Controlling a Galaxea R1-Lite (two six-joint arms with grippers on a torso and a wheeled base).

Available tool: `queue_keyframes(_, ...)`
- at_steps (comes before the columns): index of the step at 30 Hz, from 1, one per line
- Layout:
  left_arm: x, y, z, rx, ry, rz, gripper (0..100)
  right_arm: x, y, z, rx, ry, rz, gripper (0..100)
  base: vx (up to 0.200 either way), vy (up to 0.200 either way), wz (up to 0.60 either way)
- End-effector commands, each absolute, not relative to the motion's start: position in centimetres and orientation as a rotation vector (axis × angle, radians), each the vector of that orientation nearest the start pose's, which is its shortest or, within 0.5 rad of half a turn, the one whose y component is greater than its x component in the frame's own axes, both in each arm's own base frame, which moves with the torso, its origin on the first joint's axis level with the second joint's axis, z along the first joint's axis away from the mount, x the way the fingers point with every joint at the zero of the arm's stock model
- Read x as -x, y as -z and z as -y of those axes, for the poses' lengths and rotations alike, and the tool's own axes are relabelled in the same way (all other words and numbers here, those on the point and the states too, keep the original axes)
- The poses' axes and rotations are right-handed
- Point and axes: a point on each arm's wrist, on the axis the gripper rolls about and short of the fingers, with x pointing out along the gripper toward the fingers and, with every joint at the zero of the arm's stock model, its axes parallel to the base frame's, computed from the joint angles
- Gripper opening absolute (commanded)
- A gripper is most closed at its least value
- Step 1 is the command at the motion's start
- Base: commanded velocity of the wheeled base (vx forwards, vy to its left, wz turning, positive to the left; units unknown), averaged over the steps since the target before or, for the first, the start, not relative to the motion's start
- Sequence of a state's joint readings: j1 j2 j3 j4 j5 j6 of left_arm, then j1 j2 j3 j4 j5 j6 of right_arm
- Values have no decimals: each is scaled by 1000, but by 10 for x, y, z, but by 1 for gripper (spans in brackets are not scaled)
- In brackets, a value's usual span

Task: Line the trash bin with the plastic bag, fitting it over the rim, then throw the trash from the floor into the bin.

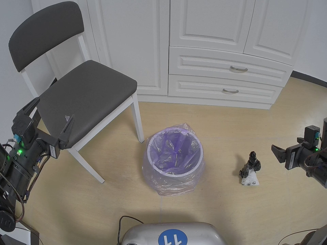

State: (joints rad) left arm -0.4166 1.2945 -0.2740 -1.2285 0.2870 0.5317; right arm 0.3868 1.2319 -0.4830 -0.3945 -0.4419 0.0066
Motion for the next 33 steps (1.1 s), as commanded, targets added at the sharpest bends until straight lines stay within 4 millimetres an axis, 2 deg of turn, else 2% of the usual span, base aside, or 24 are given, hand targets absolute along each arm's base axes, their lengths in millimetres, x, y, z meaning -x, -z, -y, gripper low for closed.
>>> queue_keyframes(1, -161, -191, 53, -531, 7, 207, 100, -214, -156, -67, 85, 129, -488, 100, 0, 0, 0)
queue_keyframes(3, -162, -190, 52, -540, -2, 205, 100, -228, -146, -68, 61, 155, -526, 100, 0, 0, 0)
queue_keyframes(5, -162, -190, 52, -540, -2, 205, 100, -228, -146, -68, 61, 155, -526, 100, 0, 0, 0)
queue_keyframes(6, -161, -190, 51, -546, -3, 202, 100, -248, -126, -65, 28, 199, -595, 100, 0, 0, 0)
queue_keyframes(7, -161, -190, 51, -545, -4, 203, 100, -250, -124, -65, 24, 205, -599, 100, 0, 0, 0)
queue_keyframes(11, -165, -184, 55, -552, 20, 181, 100, -281, -96, -51, -3, 255, -654, 100, 0, 0, 0)
queue_keyframes(12, -165, -184, 55, -552, 20, 181, 100, -281, -96, -51, -3, 255, -654, 100, 0, 0, 0)
queue_keyframes(13, -168, -180, 58, -555, 28, 174, 100, -297, -80, -42, -32, 260, -668, 100, 0, 0, 0)
queue_keyframes(17, -176, -177, 64, -543, 37, 198, 100, -323, -49, -21, -103, 265, -670, 100, 0, 0, 0)
queue_keyframes(23, -186, -169, 70, -530, 41, 218, 100, -343, -17, 1, -170, 247, -716, 100, 0, 0, 0)
queue_keyframes(33, -178, -157, 71, -552, 84, 173, 100, -362, 16, 18, -208, 284, -767, 100, 0, 0, 0)
